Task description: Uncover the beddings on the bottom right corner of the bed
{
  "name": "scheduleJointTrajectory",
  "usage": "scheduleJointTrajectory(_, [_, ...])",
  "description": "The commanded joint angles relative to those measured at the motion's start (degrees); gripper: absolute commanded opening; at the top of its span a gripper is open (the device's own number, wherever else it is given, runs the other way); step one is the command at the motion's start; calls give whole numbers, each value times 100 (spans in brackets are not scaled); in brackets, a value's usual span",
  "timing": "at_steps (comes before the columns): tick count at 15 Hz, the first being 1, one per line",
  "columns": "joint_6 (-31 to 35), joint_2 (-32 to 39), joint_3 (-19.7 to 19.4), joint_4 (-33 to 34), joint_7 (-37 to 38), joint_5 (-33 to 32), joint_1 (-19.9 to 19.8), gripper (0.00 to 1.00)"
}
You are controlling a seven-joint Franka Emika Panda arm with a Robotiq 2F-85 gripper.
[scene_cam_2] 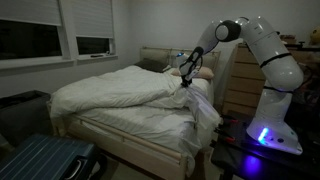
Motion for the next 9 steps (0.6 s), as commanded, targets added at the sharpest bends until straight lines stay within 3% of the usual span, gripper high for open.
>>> scheduleJointTrajectory(1, [-615,307,-49,1312,685,198,28,3])
scheduleJointTrajectory(6, [-1507,915,-108,2572,1826,384,49,3])
scheduleJointTrajectory(7, [-1224,663,-8,1692,1461,242,-37,3])
scheduleJointTrajectory(8, [-1335,755,-7,1797,1502,245,-43,12])
scheduleJointTrajectory(9, [-1332,801,-9,1754,1499,246,-42,12])
